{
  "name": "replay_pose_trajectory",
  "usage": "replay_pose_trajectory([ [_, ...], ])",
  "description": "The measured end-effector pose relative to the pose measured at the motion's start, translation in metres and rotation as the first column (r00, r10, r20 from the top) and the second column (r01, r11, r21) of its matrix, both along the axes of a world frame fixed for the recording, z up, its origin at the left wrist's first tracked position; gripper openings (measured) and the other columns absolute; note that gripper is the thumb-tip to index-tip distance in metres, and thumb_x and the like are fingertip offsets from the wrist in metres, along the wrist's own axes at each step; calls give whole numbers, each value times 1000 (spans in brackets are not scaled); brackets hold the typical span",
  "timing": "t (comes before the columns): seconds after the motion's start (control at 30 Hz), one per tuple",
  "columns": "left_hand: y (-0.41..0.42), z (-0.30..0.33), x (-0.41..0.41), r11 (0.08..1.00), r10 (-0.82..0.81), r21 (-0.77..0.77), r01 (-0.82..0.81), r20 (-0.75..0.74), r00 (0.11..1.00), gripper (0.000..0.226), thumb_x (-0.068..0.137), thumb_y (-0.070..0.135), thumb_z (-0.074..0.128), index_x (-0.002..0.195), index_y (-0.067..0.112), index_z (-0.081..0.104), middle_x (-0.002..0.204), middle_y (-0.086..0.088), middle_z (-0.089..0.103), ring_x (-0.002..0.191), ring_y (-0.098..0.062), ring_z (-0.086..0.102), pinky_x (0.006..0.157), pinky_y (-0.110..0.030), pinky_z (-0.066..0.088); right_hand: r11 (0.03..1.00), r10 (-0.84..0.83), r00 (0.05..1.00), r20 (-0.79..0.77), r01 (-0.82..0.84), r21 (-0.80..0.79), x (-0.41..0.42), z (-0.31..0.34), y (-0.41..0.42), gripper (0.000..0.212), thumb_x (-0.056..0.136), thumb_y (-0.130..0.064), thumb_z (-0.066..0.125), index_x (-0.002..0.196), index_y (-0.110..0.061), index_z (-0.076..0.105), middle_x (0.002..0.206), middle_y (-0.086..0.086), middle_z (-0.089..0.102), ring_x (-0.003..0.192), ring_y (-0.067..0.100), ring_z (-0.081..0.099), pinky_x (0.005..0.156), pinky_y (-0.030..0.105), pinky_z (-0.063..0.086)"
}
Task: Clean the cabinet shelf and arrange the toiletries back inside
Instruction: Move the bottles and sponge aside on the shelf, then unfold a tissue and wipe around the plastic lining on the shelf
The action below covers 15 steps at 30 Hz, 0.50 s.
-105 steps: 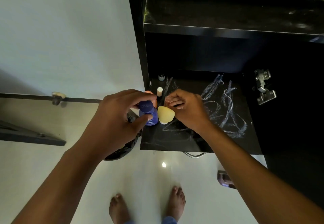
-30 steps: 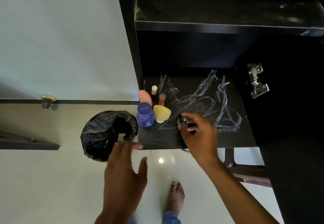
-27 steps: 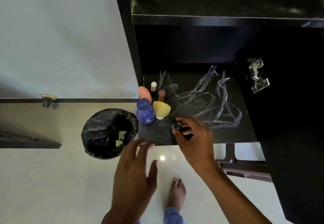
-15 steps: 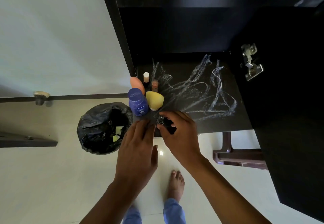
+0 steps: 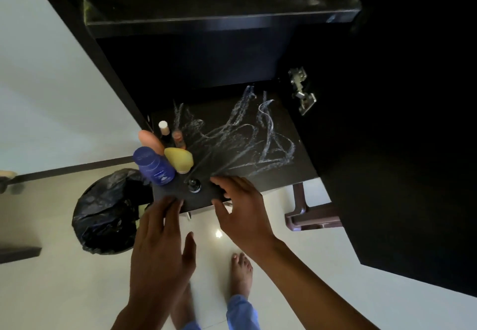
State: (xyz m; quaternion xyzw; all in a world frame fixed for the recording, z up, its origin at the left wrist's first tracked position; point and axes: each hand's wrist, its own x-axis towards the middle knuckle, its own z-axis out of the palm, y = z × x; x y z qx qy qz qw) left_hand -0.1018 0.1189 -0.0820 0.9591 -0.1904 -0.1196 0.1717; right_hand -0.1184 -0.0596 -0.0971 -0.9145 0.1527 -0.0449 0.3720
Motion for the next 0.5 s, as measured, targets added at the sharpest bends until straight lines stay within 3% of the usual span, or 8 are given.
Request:
replay_pose_trajectory([
  [0.13, 0, 14, -22, 995, -95, -24, 94, -59, 994, 73, 62, 19, 88, 129, 9, 62, 133, -15, 59, 119, -38, 59, 95, -50, 56, 993, -101, 994, -34, 99, -69, -36, 29, -12, 39, 90, -23, 72, 127, -32, 65, 127, -14, 66, 112, 10, 64, 98, 30, 54],
  [0.23, -13, 42, -32, 969, -235, -94, 226, -93, 968, 70, 63, 29, 82, 129, 18, 61, 131, -8, 61, 115, -33, 64, 89, -46, 58, 980, -189, 981, -43, 185, -78, -62, 65, -19, 39, 92, -28, 69, 130, -35, 63, 131, -17, 64, 118, 8, 62, 102, 28, 53],
  [0.37, -43, 97, -34, 904, -389, -227, 364, -76, 918, 72, 83, 43, 67, 149, 31, 41, 154, 4, 45, 139, -21, 47, 108, -41, 50, 951, -298, 952, -71, 289, -114, -97, 128, -30, 39, 96, -46, 58, 135, -42, 57, 137, -23, 59, 124, 2, 57, 104, 27, 51],
  [0.5, -81, 175, -38, 859, -453, -326, 395, -123, 883, 69, 96, 55, 53, 158, 34, 29, 166, 7, 31, 151, -17, 34, 118, -41, 40, 878, -472, 879, -66, 462, -126, -143, 193, -38, 40, 95, -59, 51, 133, -47, 53, 134, -25, 57, 115, 3, 59, 98, 28, 55],
])
